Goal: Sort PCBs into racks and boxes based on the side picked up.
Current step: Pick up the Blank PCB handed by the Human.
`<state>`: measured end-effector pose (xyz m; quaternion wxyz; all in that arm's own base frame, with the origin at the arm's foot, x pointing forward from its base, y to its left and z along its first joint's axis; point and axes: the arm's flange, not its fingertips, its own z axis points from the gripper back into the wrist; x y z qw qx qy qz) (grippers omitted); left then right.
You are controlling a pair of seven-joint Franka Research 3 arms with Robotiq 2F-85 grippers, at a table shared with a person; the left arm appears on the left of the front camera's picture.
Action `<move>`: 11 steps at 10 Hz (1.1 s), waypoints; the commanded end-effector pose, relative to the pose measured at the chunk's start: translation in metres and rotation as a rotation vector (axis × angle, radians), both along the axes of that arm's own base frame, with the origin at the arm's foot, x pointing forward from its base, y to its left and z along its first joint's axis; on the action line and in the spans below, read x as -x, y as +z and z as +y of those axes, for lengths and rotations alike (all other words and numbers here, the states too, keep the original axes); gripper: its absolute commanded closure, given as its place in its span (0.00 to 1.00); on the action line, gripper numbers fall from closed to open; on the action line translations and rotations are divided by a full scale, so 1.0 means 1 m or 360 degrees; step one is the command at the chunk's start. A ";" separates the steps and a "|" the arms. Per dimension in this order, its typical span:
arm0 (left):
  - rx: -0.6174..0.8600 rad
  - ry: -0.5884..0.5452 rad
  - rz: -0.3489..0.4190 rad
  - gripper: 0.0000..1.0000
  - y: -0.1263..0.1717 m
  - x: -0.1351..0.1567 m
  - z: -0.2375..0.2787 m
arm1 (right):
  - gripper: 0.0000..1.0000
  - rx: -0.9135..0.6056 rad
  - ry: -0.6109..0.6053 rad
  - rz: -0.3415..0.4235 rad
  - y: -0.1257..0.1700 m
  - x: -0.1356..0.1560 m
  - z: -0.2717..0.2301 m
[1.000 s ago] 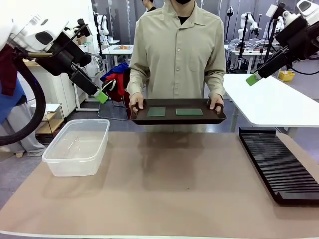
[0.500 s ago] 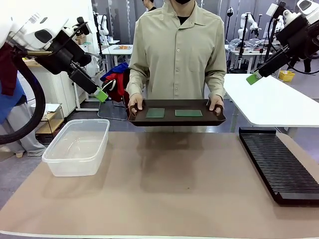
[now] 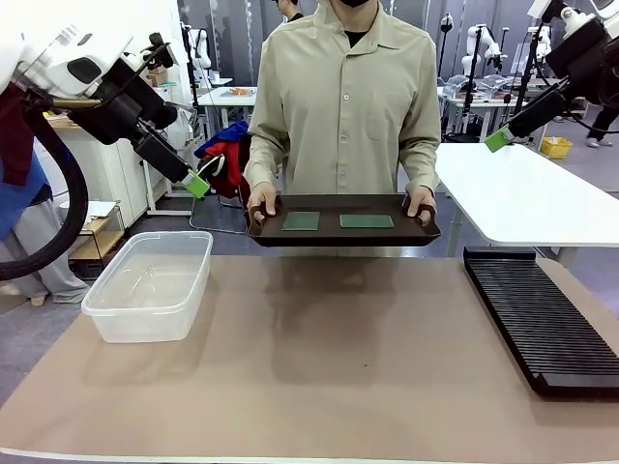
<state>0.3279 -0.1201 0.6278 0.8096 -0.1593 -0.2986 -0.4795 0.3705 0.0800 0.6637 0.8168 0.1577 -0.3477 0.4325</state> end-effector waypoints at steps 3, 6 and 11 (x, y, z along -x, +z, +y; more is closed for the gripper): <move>0.0037 0.0000 0.0035 0.00 0.008 0.003 -0.002 | 0.00 0.0001 0.0005 0.0006 -0.001 0.000 0.001; 0.0053 -0.0009 0.0131 0.00 0.006 -0.005 -0.001 | 0.00 0.0001 0.0005 0.0006 -0.001 0.000 0.001; 0.0017 0.0004 0.0000 0.00 0.008 0.001 -0.001 | 0.00 0.0001 0.0005 0.0006 -0.001 0.000 0.001</move>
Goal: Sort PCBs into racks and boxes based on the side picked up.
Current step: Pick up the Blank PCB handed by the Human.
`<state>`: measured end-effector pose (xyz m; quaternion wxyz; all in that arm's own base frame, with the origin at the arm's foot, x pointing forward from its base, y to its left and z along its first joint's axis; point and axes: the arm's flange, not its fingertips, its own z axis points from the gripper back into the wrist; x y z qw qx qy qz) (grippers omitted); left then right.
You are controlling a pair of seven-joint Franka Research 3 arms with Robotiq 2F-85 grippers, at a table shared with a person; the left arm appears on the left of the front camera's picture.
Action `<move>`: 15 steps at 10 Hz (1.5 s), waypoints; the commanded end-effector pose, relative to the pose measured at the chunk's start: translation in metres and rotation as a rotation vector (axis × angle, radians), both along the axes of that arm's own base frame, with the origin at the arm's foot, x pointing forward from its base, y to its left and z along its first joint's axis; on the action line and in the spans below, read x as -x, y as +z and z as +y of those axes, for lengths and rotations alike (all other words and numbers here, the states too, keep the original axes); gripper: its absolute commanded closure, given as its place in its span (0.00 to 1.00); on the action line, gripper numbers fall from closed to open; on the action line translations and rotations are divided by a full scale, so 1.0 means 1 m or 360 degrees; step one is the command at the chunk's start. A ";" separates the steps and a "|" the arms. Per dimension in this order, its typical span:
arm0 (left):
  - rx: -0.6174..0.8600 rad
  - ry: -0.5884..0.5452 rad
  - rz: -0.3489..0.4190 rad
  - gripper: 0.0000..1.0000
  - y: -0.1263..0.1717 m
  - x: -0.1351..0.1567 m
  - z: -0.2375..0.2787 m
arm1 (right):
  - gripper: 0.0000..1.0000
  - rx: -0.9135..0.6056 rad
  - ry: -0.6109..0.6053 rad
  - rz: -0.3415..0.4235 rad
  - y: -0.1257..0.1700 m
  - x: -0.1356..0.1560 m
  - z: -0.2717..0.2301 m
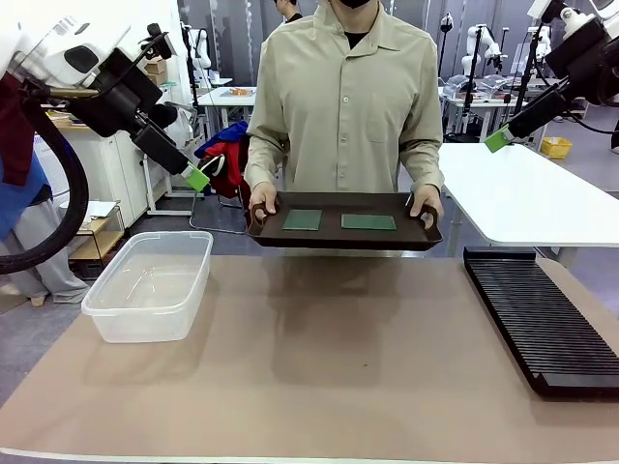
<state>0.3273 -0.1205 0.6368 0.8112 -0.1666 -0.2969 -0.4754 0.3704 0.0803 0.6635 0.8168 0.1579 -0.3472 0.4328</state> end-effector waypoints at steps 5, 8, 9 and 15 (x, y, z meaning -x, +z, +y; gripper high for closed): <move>-0.0003 -0.0001 -0.0019 0.00 -0.001 0.001 0.000 | 0.00 0.0001 0.0004 0.0004 -0.001 0.000 0.001; -0.0003 -0.0001 -0.0019 0.00 -0.001 0.001 0.000 | 0.00 0.0001 0.0004 0.0004 -0.001 0.000 0.001; -0.0003 -0.0001 -0.0019 0.00 -0.001 0.001 0.000 | 0.00 0.0001 0.0004 0.0004 -0.001 0.000 0.001; -0.0003 -0.0001 -0.0019 0.00 -0.001 0.001 0.000 | 0.00 0.0001 0.0004 0.0004 -0.001 0.000 0.001</move>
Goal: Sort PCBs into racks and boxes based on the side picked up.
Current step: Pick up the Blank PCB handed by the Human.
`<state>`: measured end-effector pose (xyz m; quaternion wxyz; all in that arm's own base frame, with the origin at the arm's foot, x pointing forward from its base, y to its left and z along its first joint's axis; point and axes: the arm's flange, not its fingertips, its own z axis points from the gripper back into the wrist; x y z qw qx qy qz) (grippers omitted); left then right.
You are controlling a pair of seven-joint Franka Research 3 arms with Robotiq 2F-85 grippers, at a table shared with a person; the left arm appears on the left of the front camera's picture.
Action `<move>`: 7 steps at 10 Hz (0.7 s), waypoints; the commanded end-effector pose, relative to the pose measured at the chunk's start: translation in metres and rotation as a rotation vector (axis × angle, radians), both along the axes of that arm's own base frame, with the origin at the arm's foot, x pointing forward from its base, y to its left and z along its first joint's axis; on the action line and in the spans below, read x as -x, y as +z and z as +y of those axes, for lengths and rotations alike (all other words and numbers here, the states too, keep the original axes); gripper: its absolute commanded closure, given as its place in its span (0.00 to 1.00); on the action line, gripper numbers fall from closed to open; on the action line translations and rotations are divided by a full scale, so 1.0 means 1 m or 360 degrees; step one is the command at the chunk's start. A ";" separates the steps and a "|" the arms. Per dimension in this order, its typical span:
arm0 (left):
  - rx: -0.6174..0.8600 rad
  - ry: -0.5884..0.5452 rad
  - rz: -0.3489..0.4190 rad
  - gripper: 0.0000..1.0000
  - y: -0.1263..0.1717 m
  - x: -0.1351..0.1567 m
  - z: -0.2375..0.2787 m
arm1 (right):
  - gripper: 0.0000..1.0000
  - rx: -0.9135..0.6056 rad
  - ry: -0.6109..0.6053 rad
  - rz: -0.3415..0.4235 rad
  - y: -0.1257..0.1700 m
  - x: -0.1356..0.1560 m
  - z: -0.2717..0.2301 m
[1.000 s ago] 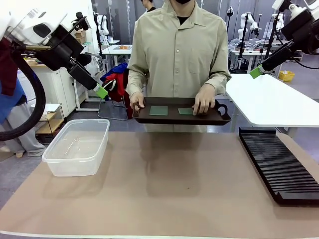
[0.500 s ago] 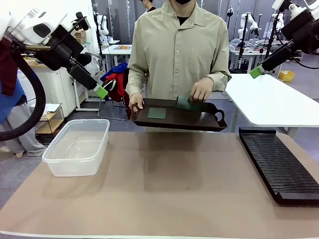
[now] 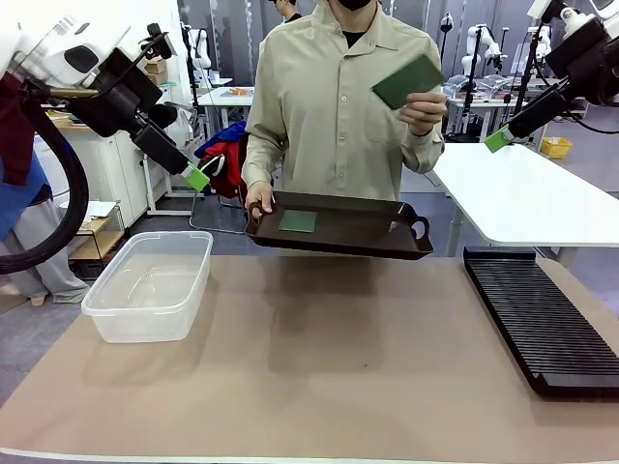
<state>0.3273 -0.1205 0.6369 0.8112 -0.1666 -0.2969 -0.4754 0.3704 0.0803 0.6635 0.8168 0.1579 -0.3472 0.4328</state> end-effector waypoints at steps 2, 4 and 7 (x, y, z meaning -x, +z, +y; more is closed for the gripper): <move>-0.0003 -0.0001 -0.0018 0.00 -0.001 0.001 0.000 | 0.00 0.0001 0.0004 0.0004 -0.001 0.000 0.001; -0.0003 -0.0001 -0.0018 0.00 -0.001 0.001 0.000 | 0.00 0.0001 0.0004 0.0004 -0.001 0.000 0.001; -0.0003 -0.0001 -0.0018 0.00 -0.001 0.001 0.000 | 0.00 0.0001 0.0004 0.0004 -0.001 0.000 0.001</move>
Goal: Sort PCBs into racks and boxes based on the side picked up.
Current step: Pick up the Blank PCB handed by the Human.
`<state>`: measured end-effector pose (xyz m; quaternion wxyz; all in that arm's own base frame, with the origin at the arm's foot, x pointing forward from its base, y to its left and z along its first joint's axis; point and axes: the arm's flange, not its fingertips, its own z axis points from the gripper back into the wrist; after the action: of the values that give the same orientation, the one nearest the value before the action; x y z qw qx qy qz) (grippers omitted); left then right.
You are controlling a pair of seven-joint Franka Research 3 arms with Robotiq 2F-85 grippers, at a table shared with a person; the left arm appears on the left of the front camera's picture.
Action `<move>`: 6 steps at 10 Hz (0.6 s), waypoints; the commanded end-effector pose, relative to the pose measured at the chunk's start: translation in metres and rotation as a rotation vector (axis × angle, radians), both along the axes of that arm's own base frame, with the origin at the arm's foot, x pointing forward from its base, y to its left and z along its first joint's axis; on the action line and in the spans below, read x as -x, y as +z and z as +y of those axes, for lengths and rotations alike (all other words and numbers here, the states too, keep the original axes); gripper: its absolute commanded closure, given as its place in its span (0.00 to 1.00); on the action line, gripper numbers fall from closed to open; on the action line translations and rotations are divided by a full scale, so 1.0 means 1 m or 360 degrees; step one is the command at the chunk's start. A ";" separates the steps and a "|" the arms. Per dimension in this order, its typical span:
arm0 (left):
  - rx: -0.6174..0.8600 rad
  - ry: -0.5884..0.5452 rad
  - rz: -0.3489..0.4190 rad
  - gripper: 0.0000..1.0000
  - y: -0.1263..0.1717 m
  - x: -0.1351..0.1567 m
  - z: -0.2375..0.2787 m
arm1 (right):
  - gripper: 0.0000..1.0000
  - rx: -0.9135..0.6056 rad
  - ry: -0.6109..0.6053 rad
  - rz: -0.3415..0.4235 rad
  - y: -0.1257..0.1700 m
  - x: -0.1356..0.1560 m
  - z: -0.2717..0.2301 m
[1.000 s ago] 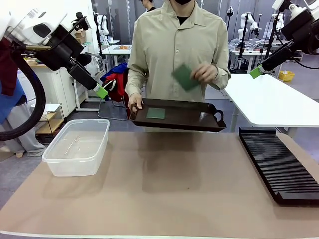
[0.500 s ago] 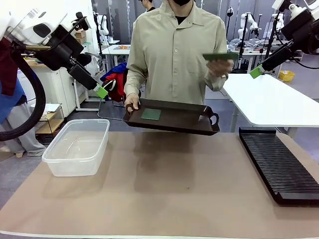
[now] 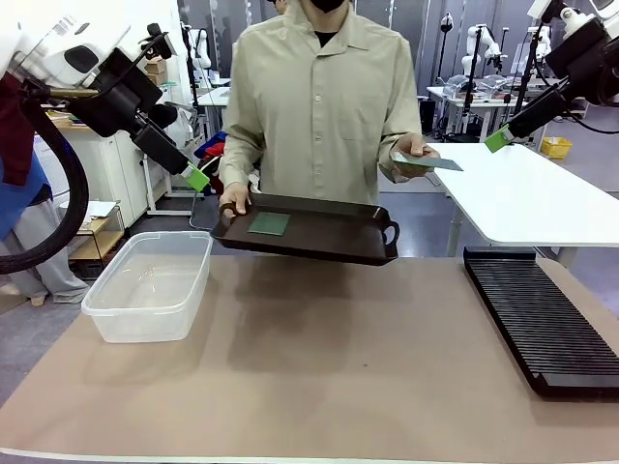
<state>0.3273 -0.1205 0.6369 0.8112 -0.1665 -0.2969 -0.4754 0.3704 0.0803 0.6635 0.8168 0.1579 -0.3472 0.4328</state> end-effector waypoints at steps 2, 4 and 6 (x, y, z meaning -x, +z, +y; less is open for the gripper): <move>-0.0003 -0.0001 -0.0018 0.00 -0.001 0.001 0.000 | 0.00 0.0001 0.0004 0.0004 -0.001 0.000 0.001; -0.0003 -0.0001 -0.0018 0.00 -0.001 0.001 0.000 | 0.00 0.0001 0.0004 0.0004 -0.001 0.000 0.001; -0.0003 -0.0001 -0.0018 0.00 -0.001 0.001 0.000 | 0.00 0.0001 0.0004 0.0004 -0.001 0.000 0.001</move>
<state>0.3273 -0.1205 0.6369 0.8112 -0.1665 -0.2969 -0.4754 0.3704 0.0803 0.6635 0.8168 0.1579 -0.3472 0.4328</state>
